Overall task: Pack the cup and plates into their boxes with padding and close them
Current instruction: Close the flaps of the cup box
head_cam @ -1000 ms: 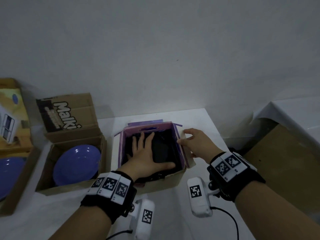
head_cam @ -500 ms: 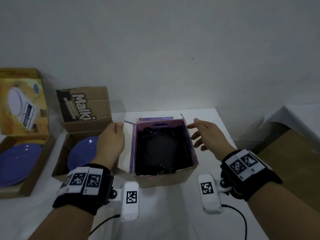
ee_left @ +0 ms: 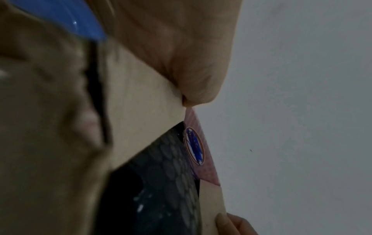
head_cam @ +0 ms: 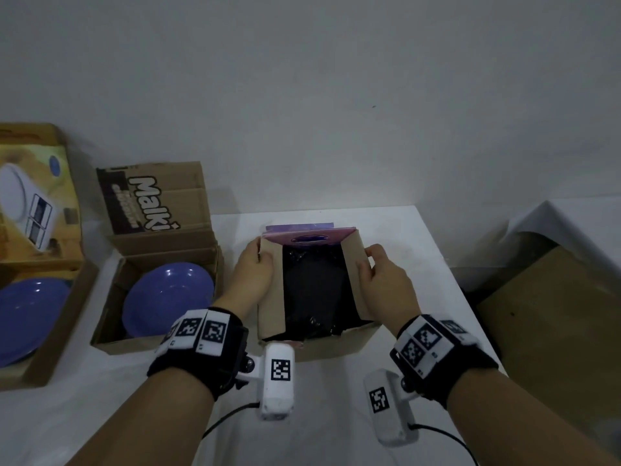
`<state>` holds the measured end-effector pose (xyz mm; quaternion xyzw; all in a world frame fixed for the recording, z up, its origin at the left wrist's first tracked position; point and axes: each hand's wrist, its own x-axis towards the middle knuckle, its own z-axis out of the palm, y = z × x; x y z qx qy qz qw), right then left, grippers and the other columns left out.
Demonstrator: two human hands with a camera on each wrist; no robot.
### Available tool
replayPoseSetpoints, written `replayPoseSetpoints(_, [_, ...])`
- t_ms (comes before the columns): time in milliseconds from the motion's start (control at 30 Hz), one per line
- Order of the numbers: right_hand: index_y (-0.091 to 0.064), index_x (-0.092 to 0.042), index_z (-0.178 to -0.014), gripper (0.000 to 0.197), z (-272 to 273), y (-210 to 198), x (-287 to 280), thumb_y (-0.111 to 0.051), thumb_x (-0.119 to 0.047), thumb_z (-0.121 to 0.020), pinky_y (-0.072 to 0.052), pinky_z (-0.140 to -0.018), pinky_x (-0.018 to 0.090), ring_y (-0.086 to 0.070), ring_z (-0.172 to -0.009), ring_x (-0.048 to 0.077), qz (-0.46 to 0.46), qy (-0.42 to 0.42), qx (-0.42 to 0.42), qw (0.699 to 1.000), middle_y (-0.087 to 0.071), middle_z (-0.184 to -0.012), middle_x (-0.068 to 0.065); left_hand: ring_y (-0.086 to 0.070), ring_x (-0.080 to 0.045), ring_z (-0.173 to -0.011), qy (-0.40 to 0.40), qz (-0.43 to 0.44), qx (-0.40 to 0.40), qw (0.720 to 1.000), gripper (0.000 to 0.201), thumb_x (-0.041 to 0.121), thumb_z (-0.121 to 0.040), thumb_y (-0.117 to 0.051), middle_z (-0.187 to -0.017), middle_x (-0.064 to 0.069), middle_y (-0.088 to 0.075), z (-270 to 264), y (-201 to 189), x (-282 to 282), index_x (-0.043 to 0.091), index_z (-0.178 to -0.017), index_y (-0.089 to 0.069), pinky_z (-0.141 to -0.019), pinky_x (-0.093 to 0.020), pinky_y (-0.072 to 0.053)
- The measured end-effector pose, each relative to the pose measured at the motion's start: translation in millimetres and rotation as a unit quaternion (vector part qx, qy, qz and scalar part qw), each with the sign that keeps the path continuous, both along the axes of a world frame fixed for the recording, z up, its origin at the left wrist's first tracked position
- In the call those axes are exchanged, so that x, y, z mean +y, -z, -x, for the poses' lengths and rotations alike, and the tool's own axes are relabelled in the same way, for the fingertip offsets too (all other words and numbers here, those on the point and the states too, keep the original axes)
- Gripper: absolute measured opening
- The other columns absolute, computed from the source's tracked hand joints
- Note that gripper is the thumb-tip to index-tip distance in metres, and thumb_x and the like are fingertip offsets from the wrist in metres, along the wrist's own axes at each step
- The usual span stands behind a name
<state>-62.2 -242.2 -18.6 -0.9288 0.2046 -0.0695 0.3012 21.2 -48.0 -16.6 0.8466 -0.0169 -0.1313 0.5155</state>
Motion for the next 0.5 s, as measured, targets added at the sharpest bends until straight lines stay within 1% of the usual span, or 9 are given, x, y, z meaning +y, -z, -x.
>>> replayPoseSetpoints(67, [-0.045,-0.016,-0.112,0.019,-0.2,1.4,-0.5,-0.037,-0.028,-0.099,-0.039,-0.058,0.032,-0.052,-0.063,0.025,0.003,-0.002,-0.001,1.000,-0.047,-0.060,-0.004,-0.051,-0.025,-0.117,-0.009,0.057,0.020,0.998,0.041,0.013,-0.098,-0.031,-0.130,-0.006,-0.055,-1.8,2.0,-1.0,0.018,-0.137,-0.044,-0.104,-0.041,-0.040])
replayPoseSetpoints(100, [-0.045,-0.016,-0.111,0.019,-0.2,1.4,-0.9,-0.037,-0.028,-0.099,-0.039,-0.058,0.032,-0.052,-0.063,0.026,0.003,-0.004,-0.003,1.000,-0.048,-0.060,-0.004,-0.054,-0.024,-0.109,-0.019,0.079,0.023,0.996,0.041,0.010,-0.096,-0.032,-0.120,-0.005,-0.059,-2.9,2.7,-0.5,0.019,-0.133,-0.047,-0.099,-0.043,-0.043])
replayPoseSetpoints(167, [-0.045,-0.017,-0.110,0.018,-0.1,1.9,-0.9,-0.038,-0.028,-0.098,-0.038,-0.058,0.032,-0.051,-0.062,0.026,0.004,-0.004,-0.009,1.000,-0.048,-0.060,-0.004,-0.057,-0.022,-0.095,-0.032,0.108,0.027,0.993,0.042,0.003,-0.092,-0.034,-0.105,-0.002,-0.063,-4.6,3.7,1.1,0.019,-0.127,-0.051,-0.091,-0.044,-0.047])
replayPoseSetpoints(200, [-0.045,-0.016,-0.110,0.017,-0.3,2.7,-0.7,-0.038,-0.027,-0.098,-0.038,-0.058,0.032,-0.051,-0.063,0.026,0.004,-0.002,-0.013,1.000,-0.047,-0.060,-0.004,-0.058,-0.022,-0.094,-0.034,0.120,0.026,0.992,0.044,0.000,-0.090,-0.034,-0.104,-0.002,-0.064,-4.8,4.2,2.0,0.020,-0.124,-0.052,-0.091,-0.045,-0.047])
replayPoseSetpoints(267, [-0.045,-0.016,-0.109,0.017,0.3,3.0,0.4,-0.039,-0.027,-0.098,-0.037,-0.059,0.032,-0.052,-0.064,0.028,0.000,0.002,-0.020,1.000,-0.047,-0.060,-0.004,-0.059,-0.022,-0.105,-0.032,0.149,0.017,0.988,0.046,-0.003,-0.087,-0.036,-0.114,-0.004,-0.064,-4.3,5.8,3.9,0.021,-0.121,-0.054,-0.097,-0.048,-0.045])
replayPoseSetpoints(300, [-0.046,-0.017,-0.110,0.018,1.0,2.7,0.7,-0.039,-0.028,-0.098,-0.037,-0.058,0.032,-0.054,-0.066,0.029,-0.002,0.003,-0.021,1.000,-0.047,-0.060,-0.003,-0.058,-0.023,-0.110,-0.029,0.161,0.011,0.986,0.045,-0.004,-0.086,-0.037,-0.119,-0.005,-0.063,-2.9,4.6,4.3,0.022,-0.119,-0.054,-0.100,-0.048,-0.044])
replayPoseSetpoints(367, [-0.047,-0.017,-0.112,0.020,2.5,2.2,1.1,-0.039,-0.030,-0.098,-0.036,-0.058,0.031,-0.055,-0.066,0.028,-0.006,0.009,-0.020,1.000,-0.049,-0.061,-0.003,-0.056,-0.021,-0.114,-0.030,0.190,0.001,0.981,0.045,-0.009,-0.088,-0.038,-0.122,-0.005,-0.061,0.5,-0.5,4.9,0.021,-0.117,-0.053,-0.102,-0.042,-0.042])
replayPoseSetpoints(433, [-0.049,-0.019,-0.114,0.023,3.9,-1.2,1.9,-0.040,-0.033,-0.098,-0.036,-0.058,0.030,-0.054,-0.065,0.024,-0.027,0.016,-0.013,0.999,-0.051,-0.062,-0.002,-0.057,-0.013,-0.110,-0.038,0.221,-0.009,0.974,0.049,-0.015,-0.087,-0.038,-0.118,0.001,-0.062,3.1,-5.3,5.8,0.023,-0.114,-0.052,-0.098,-0.036,-0.043])
replayPoseSetpoints(500, [-0.053,-0.020,-0.114,0.027,6.1,-6.4,1.2,-0.041,-0.037,-0.098,-0.038,-0.061,0.029,-0.055,-0.069,0.020,-0.064,0.019,0.000,0.998,-0.056,-0.068,-0.002,-0.058,-0.011,-0.108,-0.042,0.243,-0.014,0.969,0.052,-0.018,-0.085,-0.040,-0.110,0.007,-0.064,5.4,-8.0,8.6,0.026,-0.109,-0.055,-0.092,-0.033,-0.046])
